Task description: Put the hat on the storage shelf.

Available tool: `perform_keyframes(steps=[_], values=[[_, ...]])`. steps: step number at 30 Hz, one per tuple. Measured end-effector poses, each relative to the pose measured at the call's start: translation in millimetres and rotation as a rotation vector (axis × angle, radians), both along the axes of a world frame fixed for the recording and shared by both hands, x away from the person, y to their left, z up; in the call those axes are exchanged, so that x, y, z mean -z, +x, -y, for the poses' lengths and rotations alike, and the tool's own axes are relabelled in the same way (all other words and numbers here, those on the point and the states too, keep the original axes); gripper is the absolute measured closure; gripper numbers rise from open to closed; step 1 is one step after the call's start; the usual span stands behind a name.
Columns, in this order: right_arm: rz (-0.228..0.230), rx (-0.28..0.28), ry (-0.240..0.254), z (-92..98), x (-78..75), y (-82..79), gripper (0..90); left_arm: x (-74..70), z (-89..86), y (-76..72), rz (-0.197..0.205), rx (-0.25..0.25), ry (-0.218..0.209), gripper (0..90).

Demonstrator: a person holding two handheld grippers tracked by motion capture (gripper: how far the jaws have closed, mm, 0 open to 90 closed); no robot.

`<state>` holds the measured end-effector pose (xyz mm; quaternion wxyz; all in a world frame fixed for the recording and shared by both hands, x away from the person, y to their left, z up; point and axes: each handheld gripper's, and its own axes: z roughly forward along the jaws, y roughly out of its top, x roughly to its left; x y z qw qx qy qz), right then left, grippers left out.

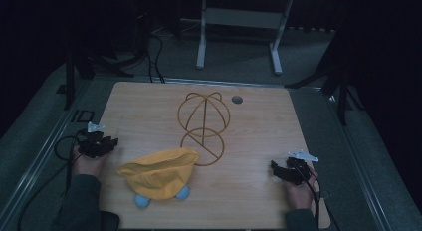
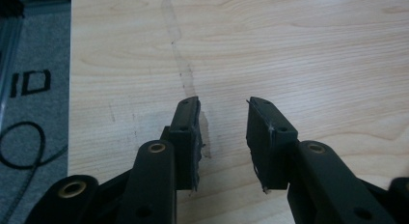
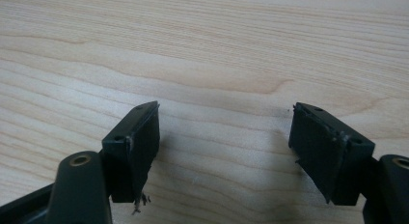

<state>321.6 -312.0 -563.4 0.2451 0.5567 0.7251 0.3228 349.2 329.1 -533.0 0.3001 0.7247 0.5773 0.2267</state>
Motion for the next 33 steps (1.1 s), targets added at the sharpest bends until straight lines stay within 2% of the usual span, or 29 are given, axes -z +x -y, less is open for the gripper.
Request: perform_keyframes(steps=[1,4,6,7,8,9,13,18,19,20,24,25,28,29,30,33], values=[[0.000,0.000,0.000,0.0,0.0,0.0,26.2,0.0,0.0,0.0,0.000,0.000,0.000,64.7],[0.000,-0.001,0.000,0.0,0.0,0.0,26.1,-11.6,6.3,-6.7,0.019,0.036,0.011,64.5],[-0.001,-0.001,0.000,-0.1,0.0,0.0,26.0,-15.0,8.2,-8.6,0.029,0.050,0.013,67.9],[-0.001,-0.002,0.000,-0.1,0.0,0.0,25.9,-23.0,12.1,-12.9,0.045,0.079,0.021,67.9],[-0.001,-0.002,0.000,-0.1,0.0,0.0,25.7,-23.0,12.1,-12.9,0.045,0.079,0.021,73.6],[-0.001,-0.003,0.000,-0.1,0.0,0.0,25.7,-31.8,16.5,-17.5,0.066,0.108,0.022,76.6],[-0.001,-0.004,-0.001,-0.1,0.0,0.1,25.6,-49.1,25.7,-27.2,0.089,0.188,0.018,89.4],[-0.001,-0.005,-0.001,-0.1,0.0,0.1,25.6,-68.4,39.6,-42.2,0.114,0.271,0.012,90.0],[-0.001,-0.004,0.000,-0.1,0.0,0.0,25.6,-68.4,39.6,-42.2,0.114,0.271,0.012,90.0],[-0.001,-0.004,0.000,-0.1,0.0,0.0,25.6,-78.3,48.4,-50.2,0.127,0.306,0.009,90.0],[-0.001,-0.004,0.000,-0.1,0.0,0.0,25.6,-91.9,60.0,-60.7,0.151,0.350,0.001,90.0],[-0.001,-0.004,-0.001,-0.1,0.0,0.0,25.6,-99.7,67.4,-66.6,0.165,0.384,-0.011,90.0],[-0.001,-0.005,-0.001,-0.1,0.0,0.1,25.6,-108.3,80.8,-74.8,0.169,0.439,-0.006,90.0],[-0.001,-0.005,-0.001,-0.1,0.1,0.1,25.5,-108.3,80.8,-74.8,0.169,0.439,-0.006,90.0],[-0.001,-0.005,0.000,-0.1,0.0,0.0,25.5,-112.6,88.9,-79.3,0.170,0.473,0.003,90.0],[-0.001,-0.005,-0.001,-0.1,0.1,0.1,25.6,-115.8,95.4,-82.4,0.169,0.498,0.004,90.0]])
